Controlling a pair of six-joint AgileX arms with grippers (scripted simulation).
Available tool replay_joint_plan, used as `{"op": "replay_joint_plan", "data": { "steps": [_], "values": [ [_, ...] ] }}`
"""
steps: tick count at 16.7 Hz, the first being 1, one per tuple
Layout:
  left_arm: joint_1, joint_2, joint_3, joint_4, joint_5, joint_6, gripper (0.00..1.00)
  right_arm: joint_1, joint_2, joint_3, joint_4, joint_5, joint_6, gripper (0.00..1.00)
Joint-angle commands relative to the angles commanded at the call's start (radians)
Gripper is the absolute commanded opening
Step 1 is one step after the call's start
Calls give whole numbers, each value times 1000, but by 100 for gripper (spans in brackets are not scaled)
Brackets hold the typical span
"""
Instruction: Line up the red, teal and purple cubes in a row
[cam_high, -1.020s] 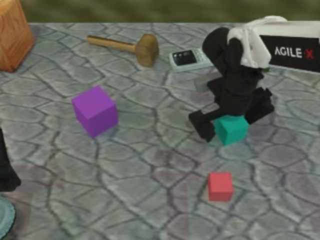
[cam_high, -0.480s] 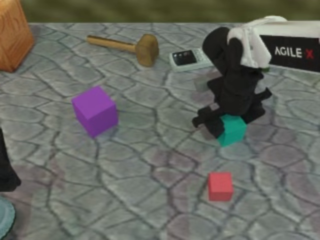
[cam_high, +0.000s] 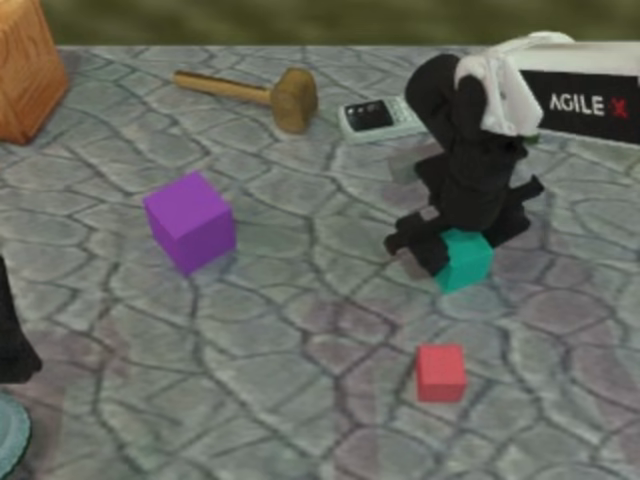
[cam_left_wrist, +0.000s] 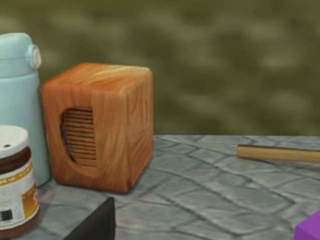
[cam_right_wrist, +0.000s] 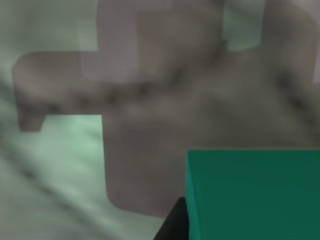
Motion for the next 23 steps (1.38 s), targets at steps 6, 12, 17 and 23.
{"op": "replay_joint_plan", "data": {
  "steps": [6, 12, 17, 23],
  "values": [
    [0, 0, 0, 0, 0, 0, 100, 2, -28, 19, -24, 0, 0, 0],
    [0, 0, 0, 0, 0, 0, 100, 10, -84, 140, -208, -1, -2, 0],
    [0, 0, 0, 0, 0, 0, 100, 5, -95, 162, -237, -1, 0, 0],
    [0, 0, 0, 0, 0, 0, 100, 90, -140, 108, -233, 1, 163, 0]
  ]
}}
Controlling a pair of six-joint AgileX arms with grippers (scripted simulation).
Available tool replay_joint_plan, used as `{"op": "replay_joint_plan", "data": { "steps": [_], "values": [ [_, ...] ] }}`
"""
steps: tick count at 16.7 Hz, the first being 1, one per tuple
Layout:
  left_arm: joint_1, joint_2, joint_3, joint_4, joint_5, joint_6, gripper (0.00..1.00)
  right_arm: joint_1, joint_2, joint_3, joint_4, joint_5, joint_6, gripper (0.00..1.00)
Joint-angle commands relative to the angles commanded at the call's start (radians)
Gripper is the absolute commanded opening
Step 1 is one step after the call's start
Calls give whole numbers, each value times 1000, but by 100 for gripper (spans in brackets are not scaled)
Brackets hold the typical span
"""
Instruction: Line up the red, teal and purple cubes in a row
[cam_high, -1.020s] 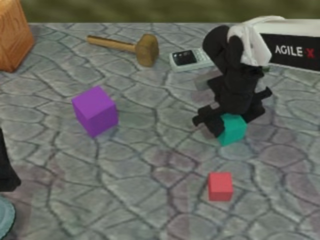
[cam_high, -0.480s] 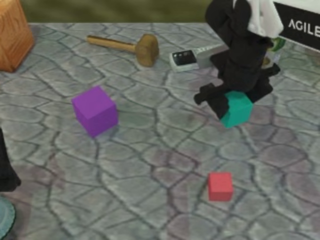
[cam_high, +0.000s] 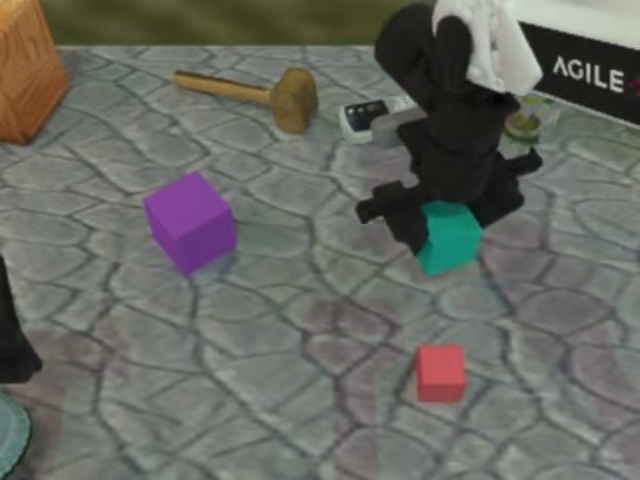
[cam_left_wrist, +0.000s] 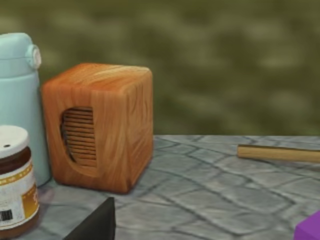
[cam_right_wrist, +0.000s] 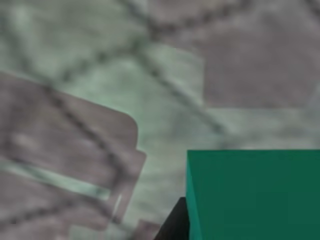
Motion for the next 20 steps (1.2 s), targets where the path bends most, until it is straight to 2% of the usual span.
{"op": "replay_joint_plan", "data": {
  "steps": [6, 9, 16, 20],
  "values": [
    [0, 0, 0, 0, 0, 0, 100, 182, -107, -138, 12, 7, 433, 0],
    [0, 0, 0, 0, 0, 0, 100, 252, -158, -193, 24, 13, 574, 0],
    [0, 0, 0, 0, 0, 0, 100, 274, -176, -214, 34, 14, 620, 0],
    [0, 0, 0, 0, 0, 0, 100, 277, -145, -287, 143, 12, 620, 0]
  ]
}}
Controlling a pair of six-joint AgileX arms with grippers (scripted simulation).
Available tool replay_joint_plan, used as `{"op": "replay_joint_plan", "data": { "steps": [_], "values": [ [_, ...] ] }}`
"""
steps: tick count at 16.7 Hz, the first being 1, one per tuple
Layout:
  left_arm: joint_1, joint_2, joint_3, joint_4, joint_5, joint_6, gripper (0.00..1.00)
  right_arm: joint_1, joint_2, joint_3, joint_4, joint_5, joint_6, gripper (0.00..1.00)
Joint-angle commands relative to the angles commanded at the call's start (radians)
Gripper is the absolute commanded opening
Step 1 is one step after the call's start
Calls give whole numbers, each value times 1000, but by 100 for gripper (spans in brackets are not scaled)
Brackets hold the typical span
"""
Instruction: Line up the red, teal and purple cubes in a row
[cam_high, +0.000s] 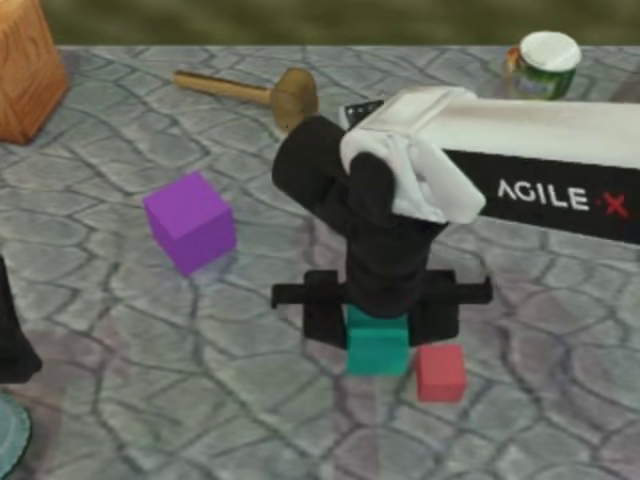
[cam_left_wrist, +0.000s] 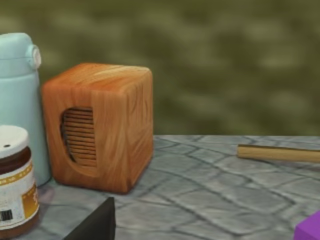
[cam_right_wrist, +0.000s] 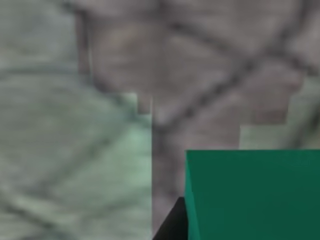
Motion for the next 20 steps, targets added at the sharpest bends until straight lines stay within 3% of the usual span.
{"op": "replay_joint_plan", "data": {
  "steps": [4, 8, 20],
  "values": [
    [0, 0, 0, 0, 0, 0, 100, 4, 42, -86, 127, 4, 3, 0],
    [0, 0, 0, 0, 0, 0, 100, 4, 45, -93, 136, 4, 3, 0],
    [0, 0, 0, 0, 0, 0, 100, 4, 45, -93, 136, 4, 3, 90]
  ]
}}
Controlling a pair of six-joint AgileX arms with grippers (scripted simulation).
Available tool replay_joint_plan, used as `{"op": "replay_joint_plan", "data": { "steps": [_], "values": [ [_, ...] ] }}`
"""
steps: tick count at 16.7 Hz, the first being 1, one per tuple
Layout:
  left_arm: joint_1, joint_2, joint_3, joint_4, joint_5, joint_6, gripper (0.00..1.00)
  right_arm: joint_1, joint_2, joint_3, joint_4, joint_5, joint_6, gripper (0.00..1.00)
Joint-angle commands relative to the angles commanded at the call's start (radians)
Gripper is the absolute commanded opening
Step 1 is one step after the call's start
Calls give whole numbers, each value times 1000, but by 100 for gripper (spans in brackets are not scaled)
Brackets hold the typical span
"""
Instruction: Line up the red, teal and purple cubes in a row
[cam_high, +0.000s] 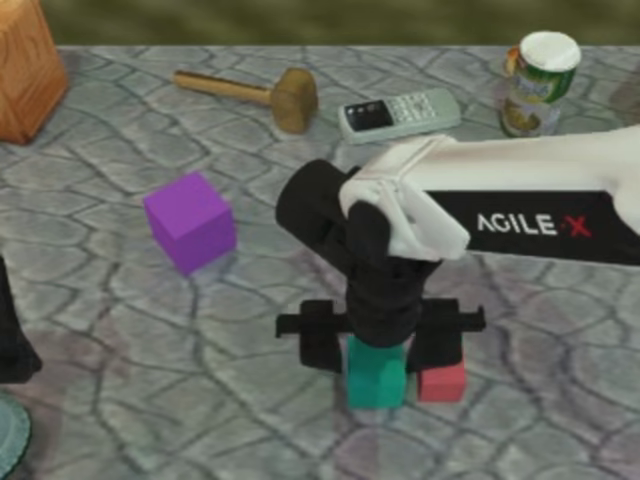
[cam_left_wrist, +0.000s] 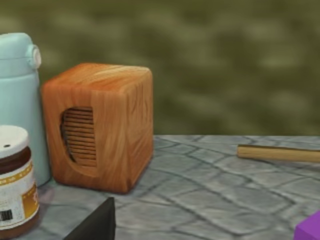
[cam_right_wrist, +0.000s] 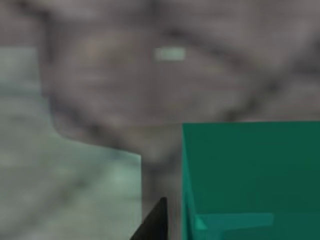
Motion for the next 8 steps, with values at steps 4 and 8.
{"op": "replay_joint_plan", "data": {
  "steps": [4, 8],
  "values": [
    [0, 0, 0, 0, 0, 0, 100, 0, 0, 0, 0, 0, 0, 100],
    [0, 0, 0, 0, 0, 0, 100, 0, 0, 0, 0, 0, 0, 100]
  ]
}}
